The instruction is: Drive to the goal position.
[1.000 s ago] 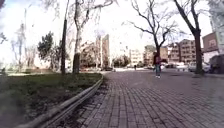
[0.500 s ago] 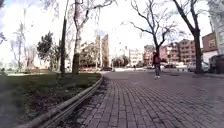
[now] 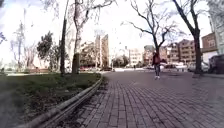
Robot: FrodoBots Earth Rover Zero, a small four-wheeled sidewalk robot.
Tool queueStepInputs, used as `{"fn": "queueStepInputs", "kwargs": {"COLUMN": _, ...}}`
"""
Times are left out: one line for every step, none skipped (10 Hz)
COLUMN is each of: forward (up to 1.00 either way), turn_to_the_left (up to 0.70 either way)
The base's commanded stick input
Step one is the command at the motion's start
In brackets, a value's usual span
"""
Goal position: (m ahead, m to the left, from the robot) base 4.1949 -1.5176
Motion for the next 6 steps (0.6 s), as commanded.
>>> {"fn": "queueStepInputs", "kwargs": {"forward": 0.0, "turn_to_the_left": -0.7}}
{"fn": "queueStepInputs", "kwargs": {"forward": 0.0, "turn_to_the_left": -0.7}}
{"fn": "queueStepInputs", "kwargs": {"forward": 0.0, "turn_to_the_left": -0.7}}
{"fn": "queueStepInputs", "kwargs": {"forward": 0.0, "turn_to_the_left": -0.7}}
{"fn": "queueStepInputs", "kwargs": {"forward": 0.0, "turn_to_the_left": -0.7}}
{"fn": "queueStepInputs", "kwargs": {"forward": 0.0, "turn_to_the_left": -0.7}}
